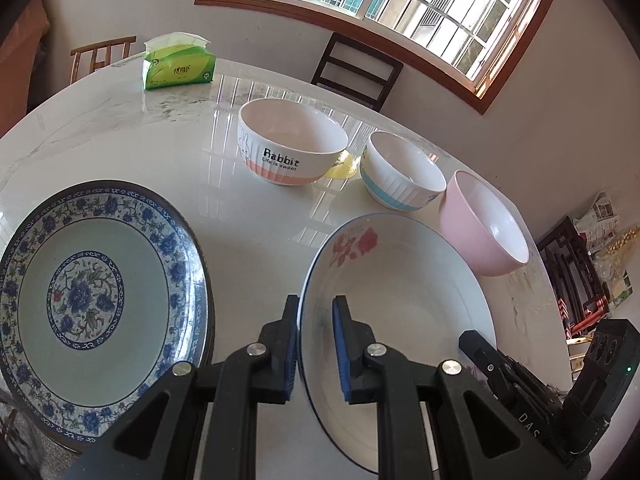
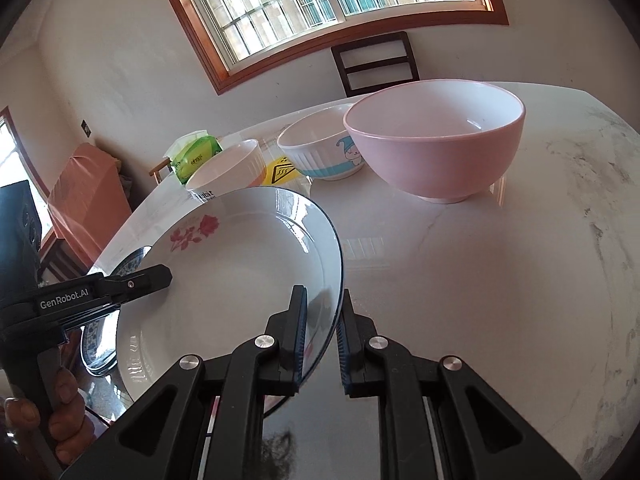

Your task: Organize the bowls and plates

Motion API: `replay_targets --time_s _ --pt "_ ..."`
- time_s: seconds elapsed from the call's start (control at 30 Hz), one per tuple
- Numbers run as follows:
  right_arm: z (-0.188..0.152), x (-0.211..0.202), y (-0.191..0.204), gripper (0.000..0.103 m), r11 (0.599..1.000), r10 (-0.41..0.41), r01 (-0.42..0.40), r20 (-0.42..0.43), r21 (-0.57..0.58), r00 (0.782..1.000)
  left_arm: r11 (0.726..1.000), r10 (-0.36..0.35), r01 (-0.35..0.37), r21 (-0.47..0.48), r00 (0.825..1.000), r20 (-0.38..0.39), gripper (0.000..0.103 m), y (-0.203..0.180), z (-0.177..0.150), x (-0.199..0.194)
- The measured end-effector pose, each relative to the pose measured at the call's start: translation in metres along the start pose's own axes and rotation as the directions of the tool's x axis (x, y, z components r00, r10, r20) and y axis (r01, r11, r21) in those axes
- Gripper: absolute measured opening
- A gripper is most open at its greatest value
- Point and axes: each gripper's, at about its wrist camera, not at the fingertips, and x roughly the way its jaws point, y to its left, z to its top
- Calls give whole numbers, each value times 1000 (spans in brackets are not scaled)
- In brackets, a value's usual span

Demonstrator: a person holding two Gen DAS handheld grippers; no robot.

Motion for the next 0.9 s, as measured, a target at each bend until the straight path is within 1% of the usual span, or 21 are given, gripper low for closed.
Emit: replay_targets --time_s 0.23,0.37,0.57,0.9 --pt "-3 -6 25 14 999 33 -33 -2 -39 999 999 41 -41 -6 998 49 16 15 -5 -27" --pt "-4 -4 43 14 996 52 -53 -12 -72 999 997 69 -67 -31 995 72 16 33 -6 -39" --pt "-5 5 74 14 988 78 -82 -35 -131 996 992 118 -112 -64 988 100 16 62 -7 -55" --pt "-5 28 117 14 971 110 -125 -80 -203 991 980 168 -152 -131 978 121 16 109 -6 -73"
